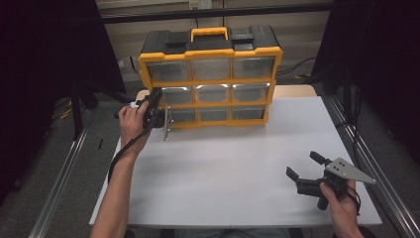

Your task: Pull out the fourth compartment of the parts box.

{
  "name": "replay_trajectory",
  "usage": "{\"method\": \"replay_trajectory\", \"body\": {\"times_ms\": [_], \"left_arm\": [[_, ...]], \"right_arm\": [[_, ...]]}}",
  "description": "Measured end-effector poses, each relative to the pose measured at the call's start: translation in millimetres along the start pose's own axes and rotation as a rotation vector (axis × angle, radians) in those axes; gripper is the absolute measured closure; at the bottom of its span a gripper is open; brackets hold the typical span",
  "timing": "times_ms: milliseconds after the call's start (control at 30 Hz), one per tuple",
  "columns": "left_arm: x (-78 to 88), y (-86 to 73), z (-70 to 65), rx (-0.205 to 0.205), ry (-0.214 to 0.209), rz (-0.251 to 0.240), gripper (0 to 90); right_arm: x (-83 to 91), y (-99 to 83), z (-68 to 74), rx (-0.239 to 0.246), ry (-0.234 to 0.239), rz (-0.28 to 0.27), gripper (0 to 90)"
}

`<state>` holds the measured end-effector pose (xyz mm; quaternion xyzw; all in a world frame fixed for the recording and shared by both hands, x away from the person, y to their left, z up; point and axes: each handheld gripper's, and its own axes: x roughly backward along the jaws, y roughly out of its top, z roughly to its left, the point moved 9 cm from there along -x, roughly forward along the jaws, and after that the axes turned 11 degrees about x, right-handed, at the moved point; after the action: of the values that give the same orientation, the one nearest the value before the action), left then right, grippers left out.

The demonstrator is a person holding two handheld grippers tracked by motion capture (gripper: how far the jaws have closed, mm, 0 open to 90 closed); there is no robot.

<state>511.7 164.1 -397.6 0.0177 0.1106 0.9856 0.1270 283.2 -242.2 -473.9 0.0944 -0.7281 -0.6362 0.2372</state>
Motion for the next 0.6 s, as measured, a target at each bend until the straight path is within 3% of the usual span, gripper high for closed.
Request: {"method": "replay_trajectory", "body": {"times_ms": [67, 200, 267, 300, 333, 367, 400, 567, 600], "left_arm": [[-1.5, 1.8, -0.1, 0.006, 0.015, -0.035, 79.5], [3.6, -1.0, 1.3, -0.021, 0.013, 0.018, 79.4], [3.2, -0.1, 0.3, -0.001, 0.014, 0.004, 79.4], [3.4, 0.9, 1.3, -0.009, 0.02, -0.003, 79.4], [2.7, 1.0, -0.6, 0.013, 0.016, -0.011, 79.4], [3.5, 0.6, 0.1, -0.007, 0.009, -0.004, 79.4], [1.5, 2.3, -0.2, 0.008, 0.023, -0.039, 79.4], [5.6, 0.7, 0.3, -0.015, 0.012, -0.004, 79.5], [5.6, 1.0, -0.7, 0.002, 0.013, -0.012, 79.5]], "right_arm": [[-0.1, 0.2, -0.7, 0.001, -0.004, -0.005, 0.0], [-0.3, 0.3, -1.1, 0.004, -0.003, -0.006, 0.0], [-0.3, 0.7, -0.2, 0.003, 0.001, -0.005, 0.0], [-0.5, 0.2, -0.2, 0.012, 0.003, -0.001, 0.0], [-1.2, 0.7, 0.0, 0.011, 0.0, -0.006, 0.0], [-1.0, 0.7, 0.3, 0.008, 0.002, -0.004, 0.0], [-1.0, 0.8, 0.2, 0.008, 0.001, -0.005, 0.0], [-0.5, 0.8, -0.7, 0.011, 0.002, -0.007, 0.0], [-0.5, 0.8, -0.6, 0.011, 0.002, -0.007, 0.0]]}}
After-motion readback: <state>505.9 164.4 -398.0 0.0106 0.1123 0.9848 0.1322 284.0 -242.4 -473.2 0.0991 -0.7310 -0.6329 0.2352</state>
